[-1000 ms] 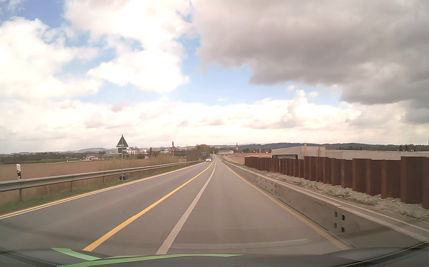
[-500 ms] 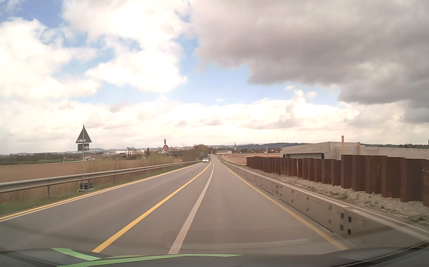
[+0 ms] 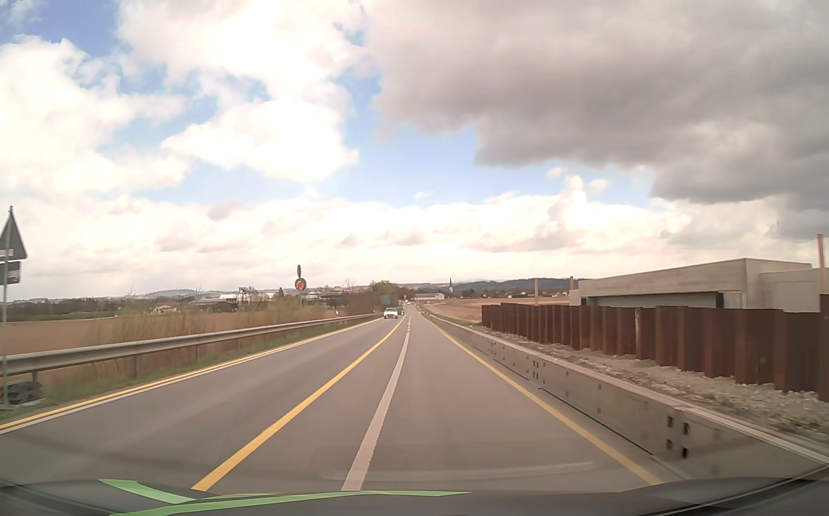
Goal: Follow the waypoints while adhering to traffic rules and regulations
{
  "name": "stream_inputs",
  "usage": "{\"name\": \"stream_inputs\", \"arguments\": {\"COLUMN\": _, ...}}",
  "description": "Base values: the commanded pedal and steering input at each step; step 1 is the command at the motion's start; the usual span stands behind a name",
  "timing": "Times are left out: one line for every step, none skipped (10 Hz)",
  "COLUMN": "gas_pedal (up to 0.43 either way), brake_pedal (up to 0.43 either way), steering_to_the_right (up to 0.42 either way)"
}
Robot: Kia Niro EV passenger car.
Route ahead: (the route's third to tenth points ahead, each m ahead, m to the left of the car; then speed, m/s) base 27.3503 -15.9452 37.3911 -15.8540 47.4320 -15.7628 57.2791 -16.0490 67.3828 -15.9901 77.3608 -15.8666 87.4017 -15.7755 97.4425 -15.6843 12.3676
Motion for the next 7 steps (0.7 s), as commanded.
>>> {"name": "stream_inputs", "arguments": {"gas_pedal": 0.059, "brake_pedal": 0.000, "steering_to_the_right": 0.004}}
{"name": "stream_inputs", "arguments": {"gas_pedal": 0.059, "brake_pedal": 0.000, "steering_to_the_right": 0.004}}
{"name": "stream_inputs", "arguments": {"gas_pedal": 0.059, "brake_pedal": 0.000, "steering_to_the_right": 0.004}}
{"name": "stream_inputs", "arguments": {"gas_pedal": 0.059, "brake_pedal": 0.000, "steering_to_the_right": 0.004}}
{"name": "stream_inputs", "arguments": {"gas_pedal": 0.059, "brake_pedal": 0.000, "steering_to_the_right": 0.004}}
{"name": "stream_inputs", "arguments": {"gas_pedal": 0.059, "brake_pedal": 0.000, "steering_to_the_right": 0.003}}
{"name": "stream_inputs", "arguments": {"gas_pedal": 0.059, "brake_pedal": 0.000, "steering_to_the_right": 0.003}}
